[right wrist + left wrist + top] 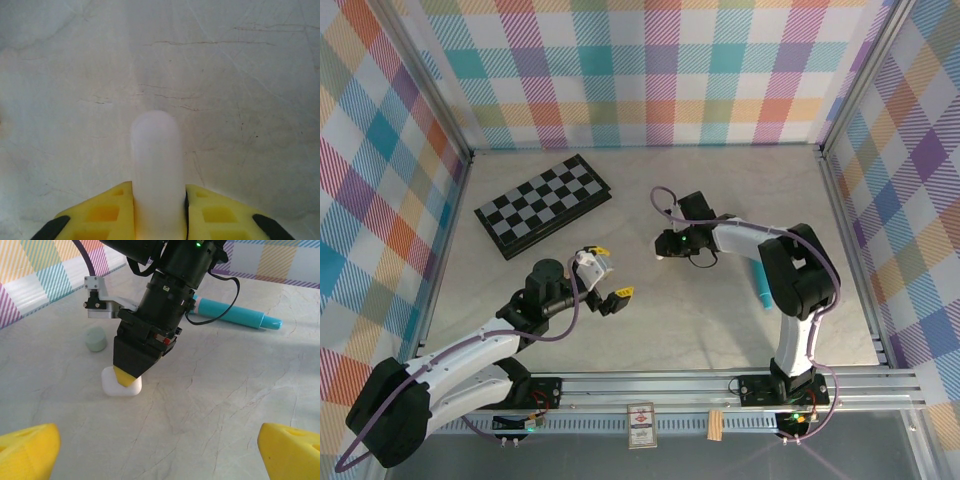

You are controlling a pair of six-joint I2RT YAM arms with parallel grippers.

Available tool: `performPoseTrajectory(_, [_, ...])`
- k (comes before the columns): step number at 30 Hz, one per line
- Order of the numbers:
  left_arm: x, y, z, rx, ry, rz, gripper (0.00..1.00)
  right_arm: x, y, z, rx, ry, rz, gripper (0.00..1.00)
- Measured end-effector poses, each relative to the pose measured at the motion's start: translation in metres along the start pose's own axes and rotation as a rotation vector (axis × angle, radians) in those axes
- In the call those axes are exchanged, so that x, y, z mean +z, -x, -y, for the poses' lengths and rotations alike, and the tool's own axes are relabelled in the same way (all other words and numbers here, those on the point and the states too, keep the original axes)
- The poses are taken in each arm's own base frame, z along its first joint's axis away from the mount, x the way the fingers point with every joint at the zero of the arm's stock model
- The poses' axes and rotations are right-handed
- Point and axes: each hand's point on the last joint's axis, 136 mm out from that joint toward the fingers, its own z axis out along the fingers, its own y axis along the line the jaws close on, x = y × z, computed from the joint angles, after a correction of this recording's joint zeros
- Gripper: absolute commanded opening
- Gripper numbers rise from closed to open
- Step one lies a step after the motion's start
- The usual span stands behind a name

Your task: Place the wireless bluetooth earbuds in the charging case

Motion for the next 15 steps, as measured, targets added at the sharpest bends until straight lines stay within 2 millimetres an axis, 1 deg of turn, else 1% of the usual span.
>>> performPoseTrajectory(2, [0.001, -0.001, 0.000, -0.002, -0.002, -0.005, 1.00, 0.000, 0.001, 0.002, 0.001, -0.010, 0.004, 0.33])
performPoseTrajectory(5, [0.002, -0.006, 0.001, -0.008, -0.006, -0.022, 1.00, -0.001, 0.003, 0.004, -0.001, -0.028, 0.015, 0.44])
performPoseTrajectory(8, [0.001, -0.010, 0.000, -0.012, -0.002, -0.037, 1.00, -0.010, 0.010, 0.003, -0.013, -0.045, 0.046, 0.56])
performPoseTrajectory(11, [0.001, -0.010, -0.004, -0.016, 0.022, -0.041, 1.00, -0.035, 0.023, -0.003, -0.034, -0.060, 0.120, 0.64])
performPoseTrajectory(14, [-0.001, -0.009, -0.011, -0.022, 0.065, -0.038, 1.00, -0.071, 0.035, -0.010, -0.071, -0.078, 0.223, 0.75])
performPoseTrajectory(15, [-0.002, -0.008, -0.015, -0.026, 0.089, -0.035, 1.00, -0.083, 0.038, -0.010, -0.083, -0.087, 0.263, 0.80])
